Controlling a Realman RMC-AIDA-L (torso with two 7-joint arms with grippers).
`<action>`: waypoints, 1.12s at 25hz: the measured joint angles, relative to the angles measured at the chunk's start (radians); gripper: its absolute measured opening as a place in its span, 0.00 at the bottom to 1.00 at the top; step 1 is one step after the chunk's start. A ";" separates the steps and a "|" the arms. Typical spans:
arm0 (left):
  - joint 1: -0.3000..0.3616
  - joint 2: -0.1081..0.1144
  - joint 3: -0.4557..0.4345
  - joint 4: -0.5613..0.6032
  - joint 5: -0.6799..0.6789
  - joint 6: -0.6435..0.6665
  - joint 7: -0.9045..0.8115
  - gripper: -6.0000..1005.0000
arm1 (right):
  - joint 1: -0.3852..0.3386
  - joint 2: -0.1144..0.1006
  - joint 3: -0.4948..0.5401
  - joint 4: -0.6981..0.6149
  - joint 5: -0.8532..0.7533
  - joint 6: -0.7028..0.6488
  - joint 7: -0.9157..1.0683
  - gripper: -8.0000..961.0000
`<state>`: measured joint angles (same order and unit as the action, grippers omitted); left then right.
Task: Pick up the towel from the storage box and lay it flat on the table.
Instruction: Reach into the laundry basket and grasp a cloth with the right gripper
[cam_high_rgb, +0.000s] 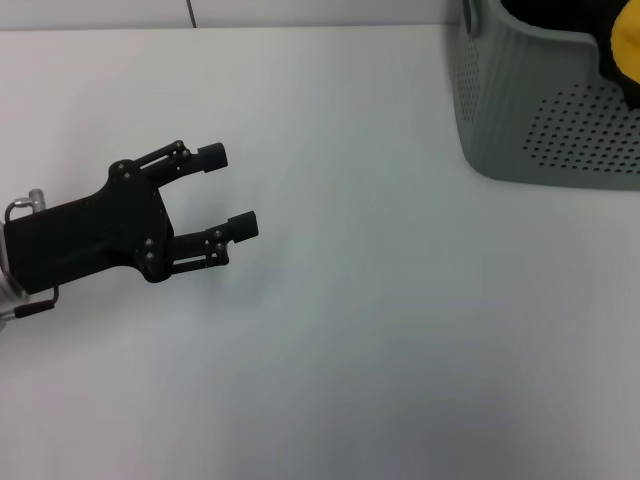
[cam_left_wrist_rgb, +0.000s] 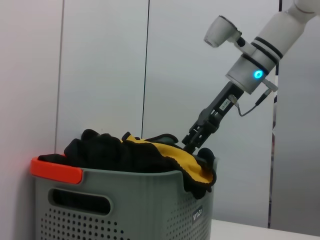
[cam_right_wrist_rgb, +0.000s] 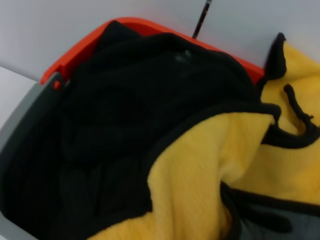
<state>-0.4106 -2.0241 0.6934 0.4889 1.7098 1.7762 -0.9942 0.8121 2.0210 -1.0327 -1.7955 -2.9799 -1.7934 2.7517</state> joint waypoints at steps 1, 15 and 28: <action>0.002 0.000 0.000 -0.001 0.001 -0.002 0.001 0.85 | 0.003 0.001 -0.004 -0.003 0.000 0.000 0.004 0.61; 0.018 -0.005 -0.001 -0.004 0.001 -0.006 0.009 0.85 | -0.008 0.001 -0.032 0.024 -0.001 -0.008 0.015 0.54; 0.021 -0.010 -0.001 -0.015 0.001 -0.006 0.020 0.84 | -0.123 -0.008 -0.027 -0.032 0.016 0.102 -0.107 0.29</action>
<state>-0.3900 -2.0338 0.6927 0.4739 1.7106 1.7700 -0.9740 0.6891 2.0129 -1.0597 -1.8279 -2.9644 -1.6912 2.6450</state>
